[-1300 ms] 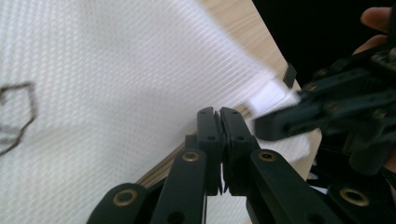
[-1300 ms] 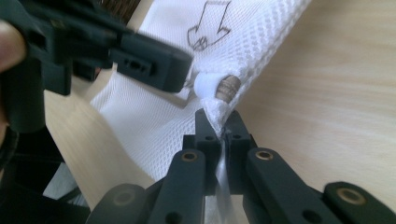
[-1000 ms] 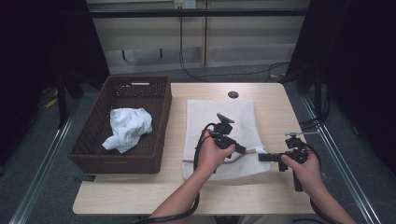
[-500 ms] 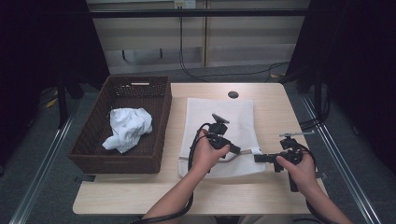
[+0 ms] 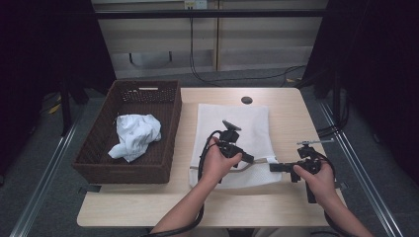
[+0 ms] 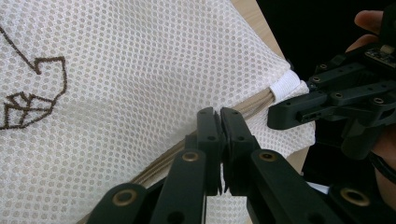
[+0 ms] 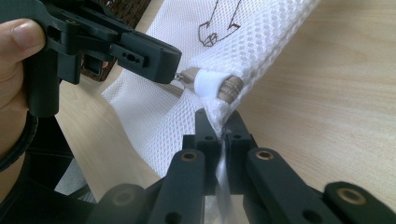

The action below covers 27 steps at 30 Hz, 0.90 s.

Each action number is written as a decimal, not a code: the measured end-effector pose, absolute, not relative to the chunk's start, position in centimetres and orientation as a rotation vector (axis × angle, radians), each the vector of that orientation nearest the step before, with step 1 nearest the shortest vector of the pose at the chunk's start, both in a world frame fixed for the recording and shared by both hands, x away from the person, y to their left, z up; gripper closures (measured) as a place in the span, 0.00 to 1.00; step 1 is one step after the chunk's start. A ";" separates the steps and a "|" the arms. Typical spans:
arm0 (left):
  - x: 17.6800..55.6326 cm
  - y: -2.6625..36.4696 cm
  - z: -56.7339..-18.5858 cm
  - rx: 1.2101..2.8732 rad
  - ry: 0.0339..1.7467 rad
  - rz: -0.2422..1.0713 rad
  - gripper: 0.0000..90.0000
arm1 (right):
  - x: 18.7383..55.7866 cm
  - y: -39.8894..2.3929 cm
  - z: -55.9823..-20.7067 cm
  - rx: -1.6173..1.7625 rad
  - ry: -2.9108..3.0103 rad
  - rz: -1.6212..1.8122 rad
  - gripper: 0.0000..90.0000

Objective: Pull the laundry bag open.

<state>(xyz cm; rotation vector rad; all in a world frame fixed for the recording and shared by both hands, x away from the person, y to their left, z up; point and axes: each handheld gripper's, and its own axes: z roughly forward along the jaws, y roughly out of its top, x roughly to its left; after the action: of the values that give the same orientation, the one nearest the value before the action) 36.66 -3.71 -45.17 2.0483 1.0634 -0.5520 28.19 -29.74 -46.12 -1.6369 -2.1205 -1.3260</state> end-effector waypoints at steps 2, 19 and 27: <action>36.7 -3.6 -45.2 2.037 1.069 -0.572 0.97 | 28.2 -29.7 -46.1 -1.635 -2.125 -1.324 0.97; 37.2 -2.2 -45.2 2.067 1.103 -0.507 0.97 | 28.3 -30.3 -45.9 -1.647 -2.132 -1.344 0.97; 37.3 -1.8 -45.3 2.023 1.107 -0.557 0.97 | 28.2 -30.6 -45.9 -1.646 -2.117 -1.357 0.97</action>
<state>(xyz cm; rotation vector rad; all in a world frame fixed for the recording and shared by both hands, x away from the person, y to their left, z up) 37.30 -1.85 -45.28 2.0235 1.1067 -0.5569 28.21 -30.58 -45.91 -1.6457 -2.1168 -1.3567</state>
